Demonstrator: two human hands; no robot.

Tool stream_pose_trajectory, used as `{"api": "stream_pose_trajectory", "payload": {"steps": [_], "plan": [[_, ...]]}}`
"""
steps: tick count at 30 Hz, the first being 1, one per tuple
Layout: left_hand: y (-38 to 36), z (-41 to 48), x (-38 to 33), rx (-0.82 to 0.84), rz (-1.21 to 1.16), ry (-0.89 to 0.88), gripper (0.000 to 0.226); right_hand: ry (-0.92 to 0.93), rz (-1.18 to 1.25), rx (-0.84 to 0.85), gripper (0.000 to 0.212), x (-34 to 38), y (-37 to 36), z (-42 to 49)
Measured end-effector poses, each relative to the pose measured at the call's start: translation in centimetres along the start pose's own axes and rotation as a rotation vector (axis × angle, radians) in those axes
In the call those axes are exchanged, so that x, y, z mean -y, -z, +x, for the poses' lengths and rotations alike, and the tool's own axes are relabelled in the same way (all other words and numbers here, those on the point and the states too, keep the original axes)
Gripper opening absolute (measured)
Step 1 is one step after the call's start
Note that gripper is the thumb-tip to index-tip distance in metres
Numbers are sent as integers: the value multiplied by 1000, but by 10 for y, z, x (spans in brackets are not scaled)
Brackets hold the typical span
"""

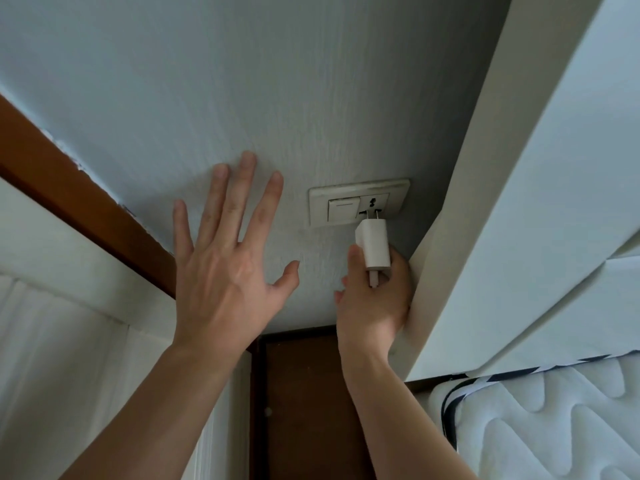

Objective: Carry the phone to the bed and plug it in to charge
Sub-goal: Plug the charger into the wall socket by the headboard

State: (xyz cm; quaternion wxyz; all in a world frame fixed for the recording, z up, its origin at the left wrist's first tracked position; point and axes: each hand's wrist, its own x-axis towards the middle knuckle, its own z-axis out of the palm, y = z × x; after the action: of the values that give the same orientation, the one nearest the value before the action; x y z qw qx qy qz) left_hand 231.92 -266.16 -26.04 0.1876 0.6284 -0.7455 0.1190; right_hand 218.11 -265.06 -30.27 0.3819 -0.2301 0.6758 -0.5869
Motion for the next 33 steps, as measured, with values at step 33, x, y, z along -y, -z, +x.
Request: {"api": "stream_pose_trajectory", "payload": {"steps": [33], "plan": [[-7,1,-4,-8,-70,15,98,11,167,-225,33,14,-22,-1]]}}
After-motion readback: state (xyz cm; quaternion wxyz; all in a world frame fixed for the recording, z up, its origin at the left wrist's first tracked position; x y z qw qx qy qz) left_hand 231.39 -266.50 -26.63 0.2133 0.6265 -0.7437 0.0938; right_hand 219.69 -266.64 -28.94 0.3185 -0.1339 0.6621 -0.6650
